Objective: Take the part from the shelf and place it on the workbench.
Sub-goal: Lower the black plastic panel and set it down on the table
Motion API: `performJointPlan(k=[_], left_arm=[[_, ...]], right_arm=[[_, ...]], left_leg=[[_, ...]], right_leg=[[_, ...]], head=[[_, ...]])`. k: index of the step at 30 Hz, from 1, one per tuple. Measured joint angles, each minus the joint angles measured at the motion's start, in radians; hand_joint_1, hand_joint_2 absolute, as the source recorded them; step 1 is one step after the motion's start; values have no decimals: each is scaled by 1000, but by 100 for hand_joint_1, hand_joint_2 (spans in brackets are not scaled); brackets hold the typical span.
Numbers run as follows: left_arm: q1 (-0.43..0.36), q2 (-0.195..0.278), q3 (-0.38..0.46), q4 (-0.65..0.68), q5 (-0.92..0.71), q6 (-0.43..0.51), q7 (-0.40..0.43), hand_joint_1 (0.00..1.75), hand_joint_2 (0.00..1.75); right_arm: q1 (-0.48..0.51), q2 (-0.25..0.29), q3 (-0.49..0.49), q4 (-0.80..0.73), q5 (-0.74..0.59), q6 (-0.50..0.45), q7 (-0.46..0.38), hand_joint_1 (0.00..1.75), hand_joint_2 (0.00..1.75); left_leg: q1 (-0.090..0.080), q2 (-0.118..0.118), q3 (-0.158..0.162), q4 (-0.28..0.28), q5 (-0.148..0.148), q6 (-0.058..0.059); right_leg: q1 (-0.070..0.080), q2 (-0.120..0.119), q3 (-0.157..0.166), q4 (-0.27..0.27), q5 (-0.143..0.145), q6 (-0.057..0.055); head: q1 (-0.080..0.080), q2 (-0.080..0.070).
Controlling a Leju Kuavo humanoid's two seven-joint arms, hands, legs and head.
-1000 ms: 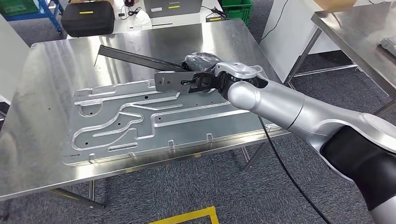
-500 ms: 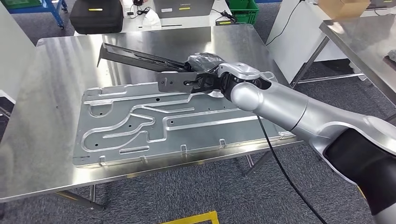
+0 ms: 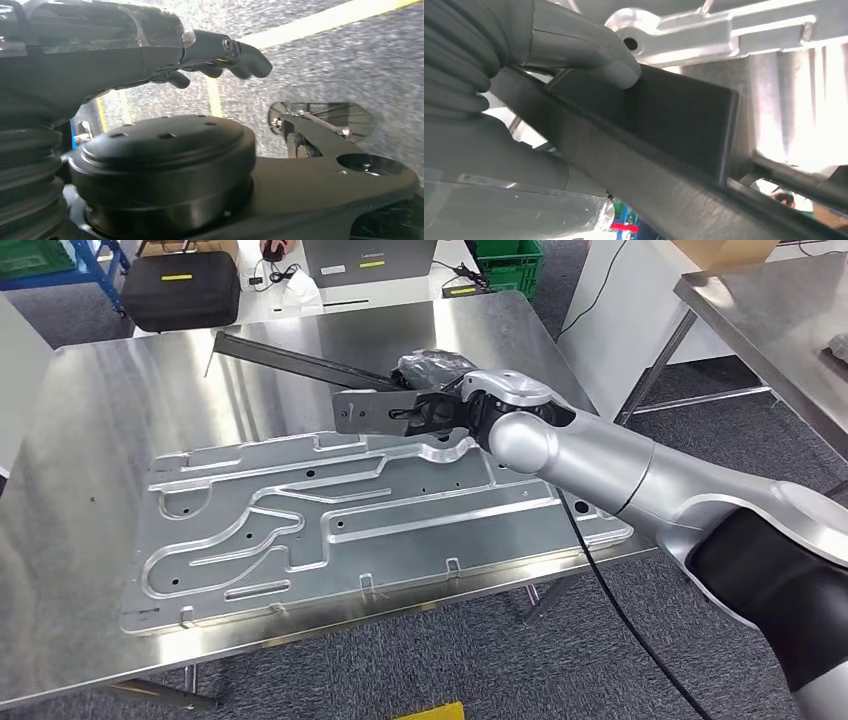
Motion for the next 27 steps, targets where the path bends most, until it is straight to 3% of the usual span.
performJointPlan(k=[2, 4, 6, 10, 13, 14, 15, 16, 17, 19, 20, 22, 24, 26, 27], left_arm=[[-1, 1, 0, 0, 0, 2, 0, 0, 175], [1, 1, -1, 0, -4, 6, -6, 0, 175], [4, 1, -2, 0, -10, 15, -17, 0, 175], [3, -1, -4, 0, -20, 32, -30, 0, 175], [3, -3, -4, 0, -20, 38, -30, 0, 175], [4, -2, -4, 0, -20, 39, -30, 0, 175], [4, -2, -4, 0, -20, 40, -30, 0, 175], [4, -2, -4, 0, -20, 41, -30, 0, 175], [4, -3, -4, 0, -20, 41, -30, 0, 175], [3, -5, -5, 0, -20, 41, -30, 0, 175], [3, -7, -5, 0, -20, 41, -30, 0, 175], [3, -11, -5, 0, -20, 42, -30, 0, 175], [2, -13, -5, 0, -20, 42, -30, 0, 175], [2, -13, -5, 0, -20, 42, -29, 0, 175], [2, -13, -5, 0, -20, 42, -30, 0, 175]], right_arm=[[3, 0, 2, 0, 0, 0, 0, 175, 175], [4, -1, 3, 0, 1, 1, 0, 87, 87], [7, -2, 5, 0, 3, 5, 1, 0, 0], [10, -2, 6, 3, 17, 18, 0, 0, 0], [15, -1, 8, 8, 22, 19, -5, 0, 0], [18, -1, 10, 10, 22, 20, -6, 0, 0], [22, -1, 12, 12, 22, 20, -6, 0, 0], [24, -1, 14, 13, 22, 20, -7, 0, 0], [23, -1, 16, 14, 22, 20, -7, 0, 0], [19, 0, 16, 16, 23, 20, -7, 0, 0], [16, 0, 16, 16, 23, 20, -7, 0, 0], [14, 0, 16, 18, 23, 20, -7, 0, 0], [13, 1, 15, 20, 23, 20, -7, 0, 0], [11, 2, 15, 21, 23, 20, -8, 0, 0], [12, 3, 16, 22, 23, 20, -8, 0, 0]], left_leg=[[1, 4, 16, -74, 78, -2], [1, 10, 50, -159, 128, 1], [-3, 10, 66, -188, 118, 13], [2, 4, 79, -204, 107, 33], [5, 5, 88, -206, 102, 43], [4, 6, 89, -206, 100, 45], [3, 6, 92, -206, 99, 46], [2, 6, 95, -206, 96, 46], [0, 5, 99, -206, 94, 46], [-2, 4, 105, -209, 90, 43], [-2, 4, 106, -211, 89, 39], [1, 4, 105, -216, 91, 29], [0, 4, 105, -218, 89, 19], [-2, 3, 88, -179, 61, 11], [-2, 2, 65, -132, 36, 9]], right_leg=[[-2, 2, 10, 13, -18, 6], [-2, 4, 12, 31, -36, 16], [0, 6, 7, 41, -44, 25], [-3, 5, -6, 71, -66, 42], [-7, 5, -89, 233, -135, 56], [-8, 5, -120, 284, -147, 58], [-9, 5, -140, 308, -142, 57], [-9, 5, -142, 297, -117, 54], [-9, 6, -126, 251, -78, 48], [-3, 8, -75, 129, -8, 29], [1, 9, -56, 85, 8, 20], [9, 10, -40, 52, 6, 8], [7, 6, -28, 26, 5, 4], [1, 1, -13, 1, 10, 3], [0, -1, -9, -4, 12, 3]], head=[[-9, 0], [-16, 0], [-16, 0], [-4, 0], [14, 0], [20, 0], [26, 0], [31, 0], [36, 0], [39, 0], [38, 0], [37, 0], [40, 0], [29, 0], [21, 0]])
